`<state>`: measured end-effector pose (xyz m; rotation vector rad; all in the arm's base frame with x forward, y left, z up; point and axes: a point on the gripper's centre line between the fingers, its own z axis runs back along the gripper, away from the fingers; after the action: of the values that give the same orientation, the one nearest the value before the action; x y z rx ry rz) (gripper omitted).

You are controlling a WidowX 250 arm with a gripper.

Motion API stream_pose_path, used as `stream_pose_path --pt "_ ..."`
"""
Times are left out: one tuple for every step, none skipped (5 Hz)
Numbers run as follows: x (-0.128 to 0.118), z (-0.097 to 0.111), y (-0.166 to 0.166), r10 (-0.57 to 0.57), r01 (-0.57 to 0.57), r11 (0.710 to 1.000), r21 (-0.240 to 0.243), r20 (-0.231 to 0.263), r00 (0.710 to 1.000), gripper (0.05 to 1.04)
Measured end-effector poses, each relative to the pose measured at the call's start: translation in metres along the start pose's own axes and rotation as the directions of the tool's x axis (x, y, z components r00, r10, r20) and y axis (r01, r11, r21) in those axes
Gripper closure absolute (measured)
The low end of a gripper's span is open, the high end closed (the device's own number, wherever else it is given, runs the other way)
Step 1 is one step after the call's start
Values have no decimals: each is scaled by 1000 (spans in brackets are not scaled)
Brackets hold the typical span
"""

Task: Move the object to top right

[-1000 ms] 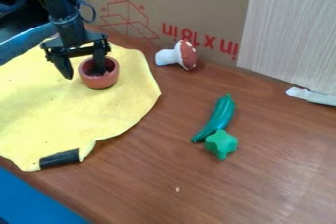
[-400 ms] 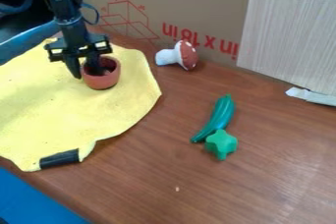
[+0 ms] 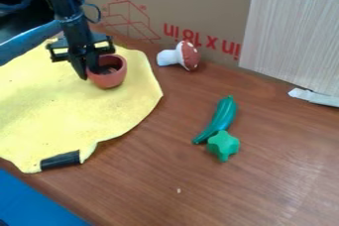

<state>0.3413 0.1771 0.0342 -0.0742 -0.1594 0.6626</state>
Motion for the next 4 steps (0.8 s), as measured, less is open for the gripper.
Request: stream_pose_path --pt "0 5 -5 11 -11 1000 -9 6 1000 931" --pt "-1 21 -23 -5 6 1000 -27 34 999 931" --pt "-11 21 -50 -36 36 999 -32 16 999 931" --pt "-23 22 -87 -80 80 996 -30 3 997 931"
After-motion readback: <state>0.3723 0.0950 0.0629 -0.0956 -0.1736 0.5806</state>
